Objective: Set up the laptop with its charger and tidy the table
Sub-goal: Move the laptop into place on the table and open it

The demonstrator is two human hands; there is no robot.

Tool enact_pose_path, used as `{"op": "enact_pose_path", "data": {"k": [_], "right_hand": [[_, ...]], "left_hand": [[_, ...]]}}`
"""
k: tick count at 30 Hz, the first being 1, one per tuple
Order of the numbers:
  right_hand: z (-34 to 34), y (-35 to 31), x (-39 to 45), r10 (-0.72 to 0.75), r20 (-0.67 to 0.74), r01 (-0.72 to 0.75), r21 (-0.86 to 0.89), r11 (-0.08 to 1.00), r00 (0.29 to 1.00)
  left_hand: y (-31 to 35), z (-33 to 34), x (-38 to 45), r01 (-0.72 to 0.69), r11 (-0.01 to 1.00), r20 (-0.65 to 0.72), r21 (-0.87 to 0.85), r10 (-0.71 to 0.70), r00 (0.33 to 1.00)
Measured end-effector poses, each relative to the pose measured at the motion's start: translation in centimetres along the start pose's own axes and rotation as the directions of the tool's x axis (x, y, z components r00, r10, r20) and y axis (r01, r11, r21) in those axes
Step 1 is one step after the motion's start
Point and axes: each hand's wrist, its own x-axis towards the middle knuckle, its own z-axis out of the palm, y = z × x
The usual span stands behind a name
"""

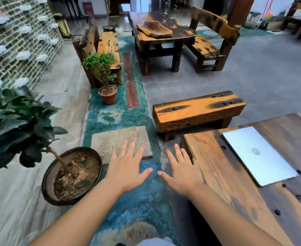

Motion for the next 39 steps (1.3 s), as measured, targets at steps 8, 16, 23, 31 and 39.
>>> {"op": "enact_pose_path", "data": {"k": [8, 16, 23, 31, 39], "right_hand": [[-1.3, 9.8, 3.4, 0.257, -0.044, -0.254, 0.057, 0.965, 0.965], [-1.1, 17.2, 4.8, 0.612, -0.012, -0.604, 0.147, 0.784, 0.791], [-2.4, 19.0, 5.9, 0.839, 0.044, -0.824, 0.224, 0.520, 0.542], [-2.6, 19.5, 7.3, 0.947, 0.097, -0.923, 0.273, 0.271, 0.307], [-0.7, 21.3, 6.0, 0.946, 0.173, -0.927, 0.309, 0.211, 0.273]], "left_hand": [[6.7, -0.6, 12.8, -0.229, 0.973, 0.032, 0.011, 0.228, 0.973], [15.9, -0.6, 26.0, -0.634, 0.769, 0.089, 0.082, 0.628, 0.773], [22.9, -2.0, 34.2, -0.881, 0.462, 0.150, 0.106, 0.868, 0.474], [27.1, -1.0, 38.2, -0.969, 0.236, 0.202, 0.073, 0.948, 0.246], [29.4, 1.5, 38.2, -0.977, 0.197, 0.268, 0.082, 0.940, 0.211]]}}
